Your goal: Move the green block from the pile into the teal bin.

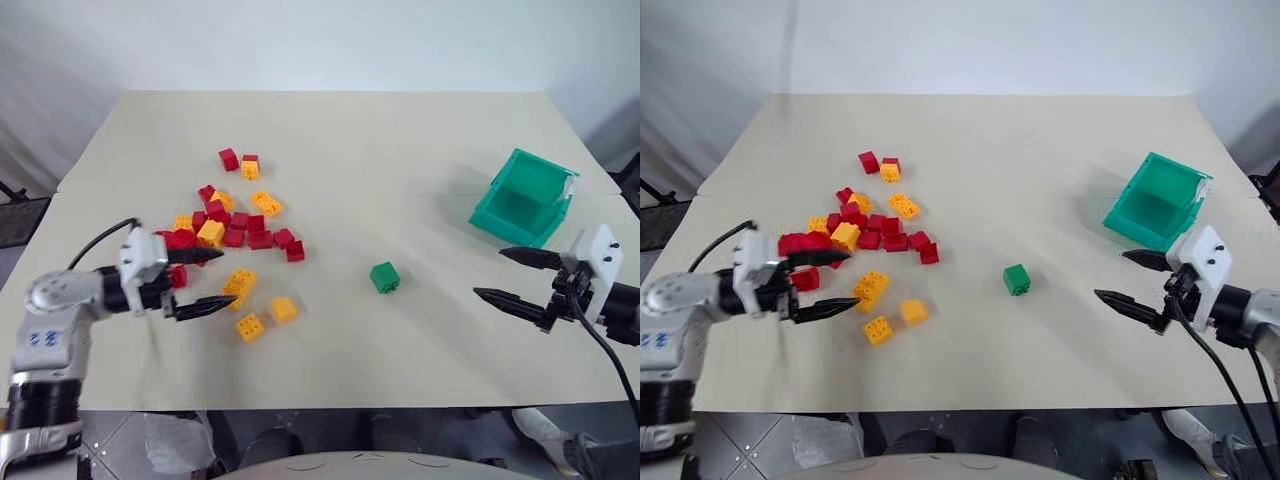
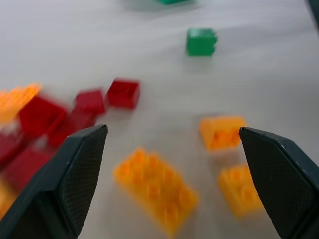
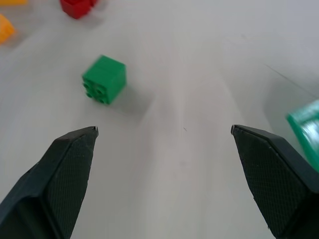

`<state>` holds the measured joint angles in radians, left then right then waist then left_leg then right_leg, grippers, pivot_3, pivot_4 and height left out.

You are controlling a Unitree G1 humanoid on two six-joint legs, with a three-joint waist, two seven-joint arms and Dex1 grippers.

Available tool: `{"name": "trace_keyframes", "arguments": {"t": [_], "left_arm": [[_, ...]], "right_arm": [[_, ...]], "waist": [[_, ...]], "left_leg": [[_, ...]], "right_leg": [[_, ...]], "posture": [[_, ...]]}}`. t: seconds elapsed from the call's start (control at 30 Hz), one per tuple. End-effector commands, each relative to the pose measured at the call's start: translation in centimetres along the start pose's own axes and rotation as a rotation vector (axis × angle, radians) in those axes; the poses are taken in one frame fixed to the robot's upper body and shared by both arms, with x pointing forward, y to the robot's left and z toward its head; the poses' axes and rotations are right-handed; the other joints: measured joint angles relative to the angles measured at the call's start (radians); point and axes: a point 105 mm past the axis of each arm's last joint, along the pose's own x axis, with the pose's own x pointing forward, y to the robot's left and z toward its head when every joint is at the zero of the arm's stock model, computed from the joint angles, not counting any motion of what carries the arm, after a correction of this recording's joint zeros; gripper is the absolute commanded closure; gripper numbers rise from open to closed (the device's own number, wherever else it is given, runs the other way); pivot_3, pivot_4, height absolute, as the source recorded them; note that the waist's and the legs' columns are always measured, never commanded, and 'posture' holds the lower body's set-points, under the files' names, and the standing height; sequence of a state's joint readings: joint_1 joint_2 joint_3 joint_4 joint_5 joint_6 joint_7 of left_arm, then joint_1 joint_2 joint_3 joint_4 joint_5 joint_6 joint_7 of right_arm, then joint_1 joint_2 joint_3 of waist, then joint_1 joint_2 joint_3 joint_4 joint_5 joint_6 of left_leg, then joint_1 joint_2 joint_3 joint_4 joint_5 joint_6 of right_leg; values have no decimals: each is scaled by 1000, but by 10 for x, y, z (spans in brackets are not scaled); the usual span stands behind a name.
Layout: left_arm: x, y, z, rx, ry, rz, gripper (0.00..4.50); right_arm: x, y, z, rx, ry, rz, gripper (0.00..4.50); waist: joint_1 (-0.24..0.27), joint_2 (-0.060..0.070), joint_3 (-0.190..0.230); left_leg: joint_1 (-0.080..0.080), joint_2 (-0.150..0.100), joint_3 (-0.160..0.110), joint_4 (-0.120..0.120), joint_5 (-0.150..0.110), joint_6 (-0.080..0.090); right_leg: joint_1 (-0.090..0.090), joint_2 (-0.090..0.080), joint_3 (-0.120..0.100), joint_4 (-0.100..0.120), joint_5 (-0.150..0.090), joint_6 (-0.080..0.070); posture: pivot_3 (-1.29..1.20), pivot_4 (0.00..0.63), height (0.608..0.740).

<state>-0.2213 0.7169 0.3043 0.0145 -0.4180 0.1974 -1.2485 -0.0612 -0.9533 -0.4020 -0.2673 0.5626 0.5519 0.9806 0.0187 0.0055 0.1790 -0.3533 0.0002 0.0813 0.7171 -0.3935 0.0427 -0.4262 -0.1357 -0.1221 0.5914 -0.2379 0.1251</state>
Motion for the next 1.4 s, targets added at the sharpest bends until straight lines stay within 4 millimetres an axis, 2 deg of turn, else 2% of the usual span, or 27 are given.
{"name": "trace_keyframes", "arguments": {"t": [0.03, 0.17, 0.33, 0.5, 1.0, 1.1, 1.23, 1.33, 1.4], "left_arm": [[3, -8, 25, 94, -110, -8, 13], [3, -15, 25, 102, -155, -6, 13], [5, -18, 24, 105, -163, -3, 13], [10, -21, 22, 104, -174, -2, 13], [18, -24, 25, 119, -199, -8, 13], [19, -24, 26, 120, -205, -18, 0], [22, -24, 27, 121, -211, -27, 0], [32, -26, 31, 116, -235, -56, 0], [42, -27, 32, 111, -241, -69, 0]], "right_arm": [[14, 14, 19, -17, -19, 59, 0], [42, 29, 28, 19, -31, 98, 0], [66, 47, 27, 64, -8, 99, 0], [104, 63, 11, 140, 51, 48, 0], [138, 70, -13, 150, 126, -32, 0], [138, 68, -7, 141, 91, -41, 618], [133, 62, 2, 137, 28, -55, 1861], [124, 53, 16, 133, -51, -74, 2900], [118, 44, 29, 156, -119, -109, 3016]], "waist": [[4, 0, 0], [2, 0, 0], [4, 0, 0], [-2, 0, 0], [-14, 0, 0], [-22, 0, 0], [-22, 0, 0], [-19, 0, 0], [-19, 0, 0]], "left_leg": [[0, 0, 0, 0, 0, 0], [0, 0, 0, 0, 0, -1], [-1, 0, -1, 0, -1, -1], [-1, 0, 0, 0, -1, -1], [-2, 0, 1, -1, -1, -1], [-1, 1, 1, -1, -1, -1], [-1, 1, 1, -2, -1, -1], [-2, 1, 1, -2, -1, -1], [-2, 0, 1, -1, -1, -1]], "right_leg": [[0, 0, 0, 0, 0, 0], [0, -1, 1, 1, 0, 0], [-2, 0, -2, 0, 0, -1], [-1, 0, -2, 0, 0, -1], [-2, 3, -2, 0, 0, -1], [-2, 3, -2, 0, 0, -1], [-2, 3, -2, 0, 0, -2], [-2, 3, -2, 0, 0, -1], [-2, 2, -2, 0, 0, -1]], "posture": [[0, 150, 740], [0, 150, 740], [0, 150, 740], [0, 150, 740], [0, 150, 740], [0, 150, 740], [0, 150, 740], [0, 150, 740], [0, 150, 740]]}}
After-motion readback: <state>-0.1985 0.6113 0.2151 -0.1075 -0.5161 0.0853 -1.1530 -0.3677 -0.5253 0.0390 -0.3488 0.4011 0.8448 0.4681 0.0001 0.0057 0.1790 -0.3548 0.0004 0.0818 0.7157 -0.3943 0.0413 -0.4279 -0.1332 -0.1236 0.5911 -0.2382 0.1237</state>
